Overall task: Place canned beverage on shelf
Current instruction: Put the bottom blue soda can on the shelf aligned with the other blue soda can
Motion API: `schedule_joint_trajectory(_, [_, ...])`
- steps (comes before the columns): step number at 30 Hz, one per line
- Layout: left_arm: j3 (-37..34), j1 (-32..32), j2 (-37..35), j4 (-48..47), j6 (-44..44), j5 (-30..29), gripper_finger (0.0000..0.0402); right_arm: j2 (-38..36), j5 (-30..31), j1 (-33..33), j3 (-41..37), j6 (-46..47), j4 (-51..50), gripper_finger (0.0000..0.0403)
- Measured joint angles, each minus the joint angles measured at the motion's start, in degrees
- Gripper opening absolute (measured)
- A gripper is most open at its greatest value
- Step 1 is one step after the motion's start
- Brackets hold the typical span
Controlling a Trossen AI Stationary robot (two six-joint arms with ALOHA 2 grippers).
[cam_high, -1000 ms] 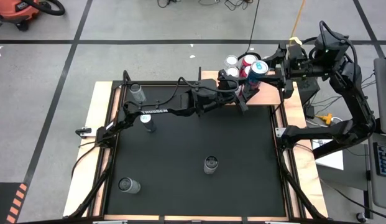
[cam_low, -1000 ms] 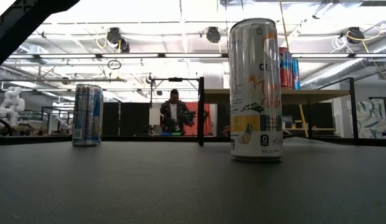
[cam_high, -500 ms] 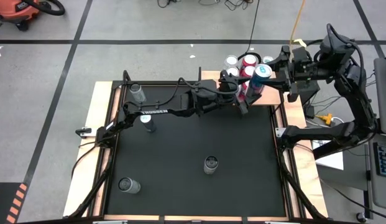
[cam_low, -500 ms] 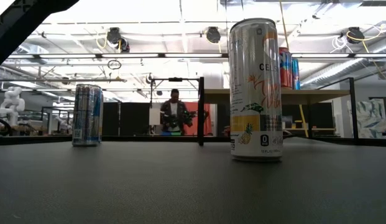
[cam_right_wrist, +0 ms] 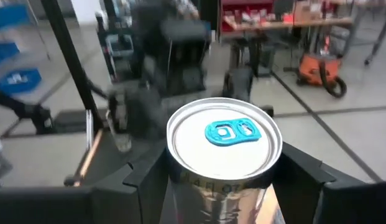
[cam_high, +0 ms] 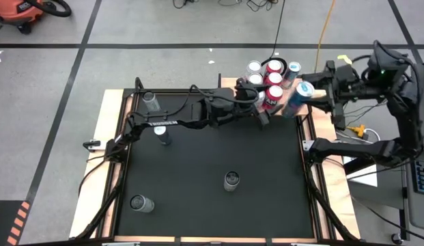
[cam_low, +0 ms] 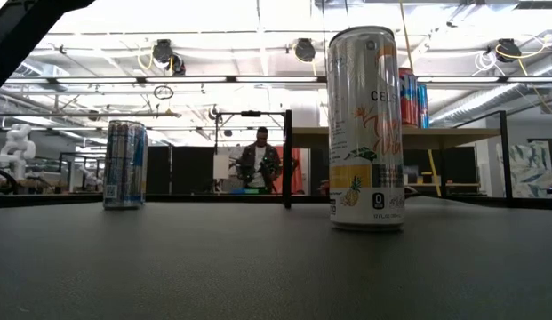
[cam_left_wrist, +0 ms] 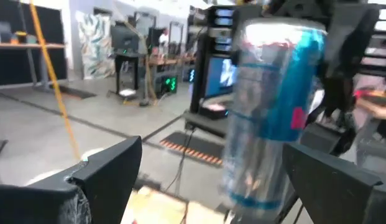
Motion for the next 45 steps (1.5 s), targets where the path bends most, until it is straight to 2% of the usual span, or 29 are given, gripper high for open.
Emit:
schedule_joint_trajectory(10, [0.0,-4.0,-4.7,-14.2,-4.5,-4.9,0.0391,-4.0,3.5,-0.1,0.0,-6.1,-11.1,0.0212])
schedule_joint_trajectory(14, [0.0,-5.8,-6.1,-18.3,-6.1,-6.1,0.0391,-5.7,6.4,0.0,0.0,-7.0,-12.2,0.0212])
schedule_joint_trajectory(20, [-0.1,-8.5,-7.6,-19.5,-7.5,-7.4,0.0391,-8.9,10.8,0.0,-1.9,-6.7,-14.7,0.0212])
schedule_joint_trajectory(26, [-0.1,-11.4,-8.2,-19.2,-7.5,-7.9,0.0391,-15.0,10.4,0.0,-12.6,-3.3,-12.8,0.0212])
schedule_joint_trajectory(34, [-0.1,-14.8,-8.6,-19.6,-7.4,-7.3,0.0391,-24.0,12.2,-0.1,-27.4,2.5,-3.3,0.0212])
schedule_joint_trajectory(42, [-0.1,-15.4,-8.6,-19.5,-7.6,-5.8,0.0391,-26.2,16.7,0.0,-40.4,1.0,4.4,0.0212])
schedule_joint_trajectory(45, [-0.1,-15.3,-8.6,-19.8,-9.3,-4.7,0.0391,-26.1,19.7,-0.1,-42.6,-0.8,7.3,0.0212])
